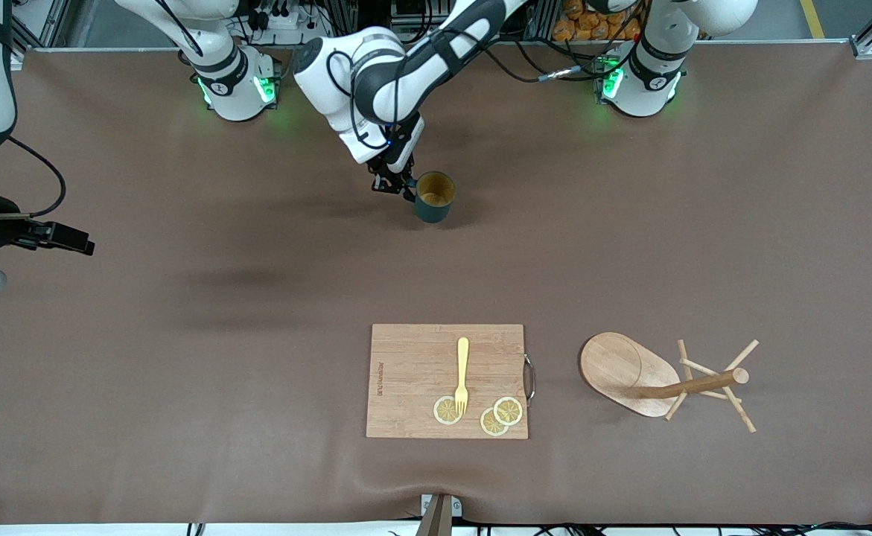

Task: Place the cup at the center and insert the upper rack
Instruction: 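Lift the mug by its handle with the left gripper toward the mug tree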

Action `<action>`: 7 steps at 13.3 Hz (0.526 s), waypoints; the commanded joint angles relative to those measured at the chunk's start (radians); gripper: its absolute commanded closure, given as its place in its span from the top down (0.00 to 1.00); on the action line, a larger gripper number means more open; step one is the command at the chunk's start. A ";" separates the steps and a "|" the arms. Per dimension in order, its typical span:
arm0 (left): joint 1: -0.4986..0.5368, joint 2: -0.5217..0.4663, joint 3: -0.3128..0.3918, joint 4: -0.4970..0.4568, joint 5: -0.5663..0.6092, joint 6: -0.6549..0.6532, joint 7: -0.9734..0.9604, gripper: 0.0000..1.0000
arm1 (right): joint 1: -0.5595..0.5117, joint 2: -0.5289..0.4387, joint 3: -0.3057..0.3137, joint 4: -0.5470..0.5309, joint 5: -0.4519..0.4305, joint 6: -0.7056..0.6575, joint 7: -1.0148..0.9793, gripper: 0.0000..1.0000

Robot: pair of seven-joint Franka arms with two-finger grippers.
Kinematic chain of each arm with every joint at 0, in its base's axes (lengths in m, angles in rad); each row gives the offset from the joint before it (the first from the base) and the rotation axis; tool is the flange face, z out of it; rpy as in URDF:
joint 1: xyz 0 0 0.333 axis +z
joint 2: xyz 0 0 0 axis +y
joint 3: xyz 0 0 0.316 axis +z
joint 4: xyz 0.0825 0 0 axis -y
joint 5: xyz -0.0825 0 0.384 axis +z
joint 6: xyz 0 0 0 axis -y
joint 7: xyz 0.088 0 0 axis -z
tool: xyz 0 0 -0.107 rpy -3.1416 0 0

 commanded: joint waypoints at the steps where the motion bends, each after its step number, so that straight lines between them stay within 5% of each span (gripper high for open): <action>1: 0.114 -0.088 -0.062 -0.036 -0.032 0.051 0.049 0.00 | 0.014 -0.006 0.001 0.022 -0.002 -0.016 0.006 1.00; 4: 0.331 -0.160 -0.245 -0.048 -0.029 0.085 0.104 0.00 | 0.022 -0.006 0.001 0.029 -0.004 -0.016 0.014 1.00; 7: 0.459 -0.235 -0.280 -0.051 -0.128 0.131 0.245 0.00 | 0.022 -0.005 0.001 0.029 -0.004 -0.015 0.014 1.00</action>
